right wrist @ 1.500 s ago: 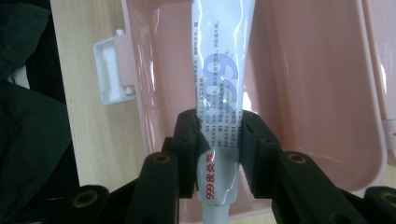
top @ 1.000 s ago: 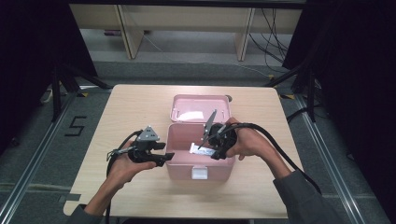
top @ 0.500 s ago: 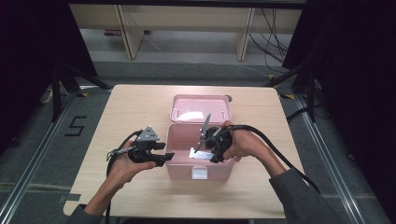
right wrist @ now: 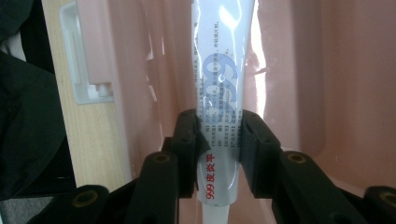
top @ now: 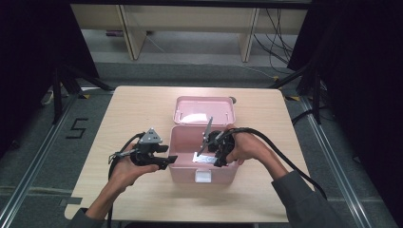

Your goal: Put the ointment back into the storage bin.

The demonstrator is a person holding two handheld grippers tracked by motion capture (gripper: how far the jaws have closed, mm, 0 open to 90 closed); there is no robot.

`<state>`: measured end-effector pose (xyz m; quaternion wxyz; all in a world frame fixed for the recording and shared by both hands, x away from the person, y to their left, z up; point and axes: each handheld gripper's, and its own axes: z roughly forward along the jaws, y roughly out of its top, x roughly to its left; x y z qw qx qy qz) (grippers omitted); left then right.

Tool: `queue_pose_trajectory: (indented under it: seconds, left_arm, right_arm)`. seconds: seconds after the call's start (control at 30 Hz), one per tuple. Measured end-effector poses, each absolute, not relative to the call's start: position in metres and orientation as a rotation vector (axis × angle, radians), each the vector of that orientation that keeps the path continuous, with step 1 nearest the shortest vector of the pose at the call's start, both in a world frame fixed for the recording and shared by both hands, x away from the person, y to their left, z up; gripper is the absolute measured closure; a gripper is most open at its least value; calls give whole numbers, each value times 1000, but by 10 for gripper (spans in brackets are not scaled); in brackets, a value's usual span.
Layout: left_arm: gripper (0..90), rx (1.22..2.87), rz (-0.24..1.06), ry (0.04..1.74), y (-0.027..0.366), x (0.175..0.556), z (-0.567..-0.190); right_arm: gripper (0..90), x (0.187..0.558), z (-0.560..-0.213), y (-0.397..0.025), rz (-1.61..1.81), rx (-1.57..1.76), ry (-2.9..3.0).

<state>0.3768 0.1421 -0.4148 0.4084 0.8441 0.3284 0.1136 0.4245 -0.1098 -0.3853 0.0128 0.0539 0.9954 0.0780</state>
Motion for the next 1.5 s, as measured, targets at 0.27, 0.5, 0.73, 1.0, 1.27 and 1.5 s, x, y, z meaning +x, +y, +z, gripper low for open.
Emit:
queue_pose_trajectory:
  seconds: [0.27, 0.5, 0.73, 1.0, 1.27, 1.5]
  left_arm:
    - [456, 2125, 288, 835, 142, 377, -415]
    - [450, 2130, 278, 826, 142, 378, -415]
    - [431, 2125, 278, 832, 141, 377, -415]
    - [423, 2130, 267, 830, 140, 378, -416]
    - [416, 2133, 274, 831, 140, 378, -417]
    - [405, 2128, 271, 833, 141, 379, -417]
  right_arm:
    - [703, 426, -397, -117, 243, 181, 3129]
    - [702, 427, -403, -121, 254, 185, 3147]
    - [701, 427, -406, -120, 230, 249, 3174]
    - [696, 432, -409, -120, 240, 207, 3192]
    - [692, 434, -408, -121, 257, 240, 3195]
    - [642, 434, -400, -126, 308, 289, 3130]
